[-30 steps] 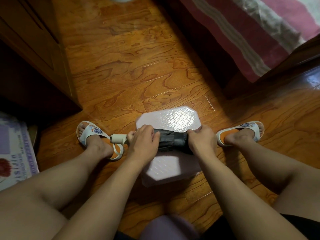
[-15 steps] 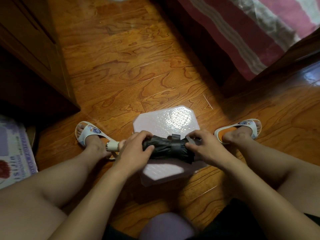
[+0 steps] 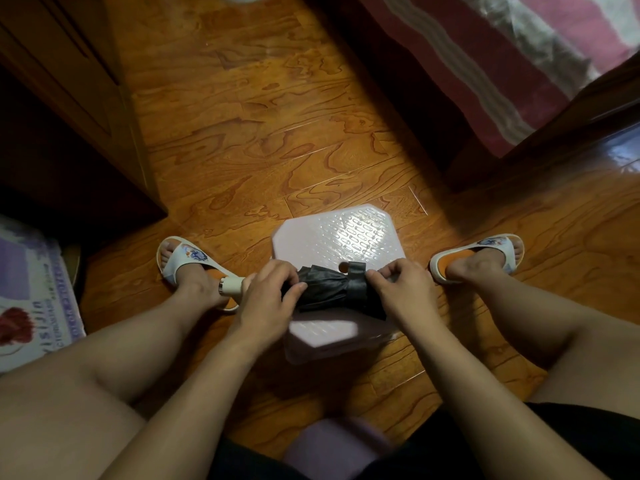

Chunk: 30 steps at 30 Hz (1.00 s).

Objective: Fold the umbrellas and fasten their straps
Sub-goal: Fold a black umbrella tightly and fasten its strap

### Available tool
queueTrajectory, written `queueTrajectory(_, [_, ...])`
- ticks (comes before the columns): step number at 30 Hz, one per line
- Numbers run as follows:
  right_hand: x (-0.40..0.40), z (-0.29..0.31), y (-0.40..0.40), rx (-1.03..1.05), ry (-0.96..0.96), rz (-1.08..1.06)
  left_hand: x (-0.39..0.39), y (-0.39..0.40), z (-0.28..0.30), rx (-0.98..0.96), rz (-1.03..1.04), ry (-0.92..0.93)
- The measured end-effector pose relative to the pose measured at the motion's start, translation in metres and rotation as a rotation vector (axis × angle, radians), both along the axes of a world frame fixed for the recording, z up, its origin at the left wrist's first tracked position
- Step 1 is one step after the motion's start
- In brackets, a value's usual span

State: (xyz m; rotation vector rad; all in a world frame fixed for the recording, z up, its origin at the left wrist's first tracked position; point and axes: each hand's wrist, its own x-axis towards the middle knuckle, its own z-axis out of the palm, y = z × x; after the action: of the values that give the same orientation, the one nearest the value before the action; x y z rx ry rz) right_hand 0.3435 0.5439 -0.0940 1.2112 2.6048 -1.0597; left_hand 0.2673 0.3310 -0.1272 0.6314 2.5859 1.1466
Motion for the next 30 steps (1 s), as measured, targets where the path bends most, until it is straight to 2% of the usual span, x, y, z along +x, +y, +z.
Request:
queueTrajectory(4, [-0.004, -0.009, -0.005, 0.068, -0.057, -0.043, 0.002, 0.008, -0.003, -0.052, 0.024, 0.022])
queueTrajectory(8, [-0.003, -0.013, -0.012, 0.137, -0.024, -0.099, 0.002, 0.009, -0.009, -0.119, 0.009, 0.051])
queueTrajectory(12, [-0.002, -0.013, -0.011, 0.054, 0.0, -0.156, 0.002, 0.014, -0.007, -0.149, 0.017, 0.031])
queueTrajectory(16, [0.003, -0.012, -0.01, 0.064, 0.051, -0.1, 0.002, 0.022, -0.003, -0.184, 0.083, 0.0])
queueTrajectory(18, [0.004, -0.011, -0.012, 0.005, 0.079, -0.13, 0.002, 0.03, -0.001, -0.242, 0.114, -0.01])
queueTrajectory(21, [0.002, -0.009, -0.007, 0.01, -0.039, -0.061, -0.007, 0.038, 0.007, -0.341, 0.093, -0.066])
queueTrajectory(24, [-0.001, -0.008, 0.008, -0.038, -0.2, 0.061, -0.021, 0.022, 0.015, -0.582, -0.106, -0.128])
queueTrajectory(25, [0.0, -0.008, 0.012, -0.088, -0.169, 0.084, -0.026, 0.013, 0.016, -0.661, -0.185, -0.125])
queueTrajectory(27, [0.007, -0.009, 0.015, -0.099, -0.023, 0.15, -0.033, 0.0, 0.016, -0.691, -0.32, -0.162])
queueTrajectory(29, [0.015, -0.011, 0.016, -0.051, 0.158, 0.195, -0.032, -0.008, 0.017, -0.601, -0.365, -0.194])
queueTrajectory(30, [0.019, -0.011, 0.015, -0.04, 0.24, 0.212, -0.028, -0.012, 0.016, -0.544, -0.329, -0.14])
